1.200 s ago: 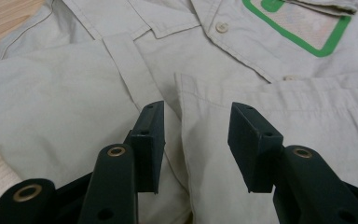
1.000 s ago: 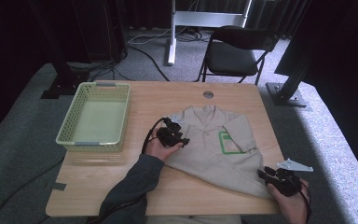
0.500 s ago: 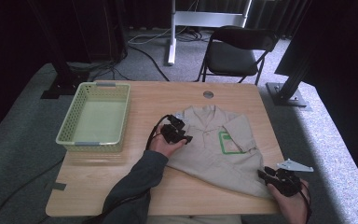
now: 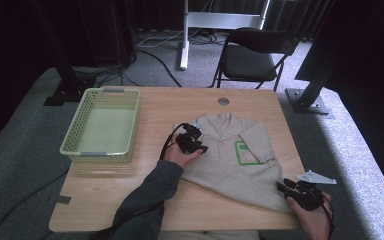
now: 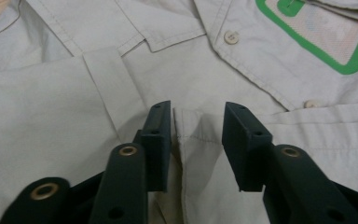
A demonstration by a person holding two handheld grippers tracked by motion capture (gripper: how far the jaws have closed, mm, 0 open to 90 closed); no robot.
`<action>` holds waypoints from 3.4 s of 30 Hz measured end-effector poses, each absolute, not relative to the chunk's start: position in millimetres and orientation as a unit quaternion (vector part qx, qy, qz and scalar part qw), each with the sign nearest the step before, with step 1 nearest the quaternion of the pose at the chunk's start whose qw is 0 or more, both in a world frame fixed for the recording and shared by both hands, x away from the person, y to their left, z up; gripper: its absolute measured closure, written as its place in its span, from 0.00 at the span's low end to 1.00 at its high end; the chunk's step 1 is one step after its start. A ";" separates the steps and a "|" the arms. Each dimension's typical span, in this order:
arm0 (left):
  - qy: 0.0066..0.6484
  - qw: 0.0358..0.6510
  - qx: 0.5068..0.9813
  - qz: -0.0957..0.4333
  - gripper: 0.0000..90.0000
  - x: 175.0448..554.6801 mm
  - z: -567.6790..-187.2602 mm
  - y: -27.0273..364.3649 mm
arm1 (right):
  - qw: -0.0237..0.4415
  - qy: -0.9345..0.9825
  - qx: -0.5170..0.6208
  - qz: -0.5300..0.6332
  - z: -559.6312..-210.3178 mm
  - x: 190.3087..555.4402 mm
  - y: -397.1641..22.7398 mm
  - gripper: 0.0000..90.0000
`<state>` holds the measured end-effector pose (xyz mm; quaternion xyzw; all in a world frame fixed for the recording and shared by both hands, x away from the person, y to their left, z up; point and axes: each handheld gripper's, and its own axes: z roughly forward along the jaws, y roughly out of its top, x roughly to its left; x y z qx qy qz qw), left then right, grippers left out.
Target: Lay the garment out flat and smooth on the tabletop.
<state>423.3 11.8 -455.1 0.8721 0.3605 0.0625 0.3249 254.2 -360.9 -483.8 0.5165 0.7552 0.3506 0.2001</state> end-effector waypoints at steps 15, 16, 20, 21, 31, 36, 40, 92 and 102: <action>0.332 0.339 0.877 0.073 0.98 406.9 -441.7 12.4 | 0.200 0.756 0.515 0.352 -484.1 253.7 -360.9 0.68; 0.331 0.342 0.876 0.074 0.98 405.2 -439.7 13.0 | 0.200 0.756 0.515 0.352 -484.1 253.7 -361.0 0.68; 0.328 0.349 0.874 0.079 0.98 401.1 -434.9 15.4 | 0.200 0.756 0.515 0.352 -484.1 253.7 -360.9 0.68; 0.327 0.351 0.874 0.080 0.98 400.2 -434.4 16.5 | 0.200 0.756 0.515 0.352 -484.1 253.6 -360.8 0.68; 0.322 0.368 0.869 0.079 0.98 385.3 -427.4 25.7 | 0.205 0.757 0.513 0.349 -484.1 253.5 -359.5 0.67; 0.316 0.369 0.869 0.092 0.98 375.1 -425.8 28.7 | 0.206 0.758 0.512 0.346 -483.9 253.1 -358.7 0.66; 0.318 0.373 0.866 0.094 0.98 368.9 -427.7 33.6 | 0.207 0.759 0.512 0.345 -483.9 253.0 -358.4 0.66; 0.330 0.396 0.855 0.062 0.98 307.8 -456.2 76.0 | 0.221 0.757 0.508 0.346 -471.4 256.0 -355.1 0.57; 0.340 0.396 0.851 0.061 0.98 301.2 -465.2 82.1 | 0.225 0.758 0.493 0.362 -460.5 276.6 -351.7 0.56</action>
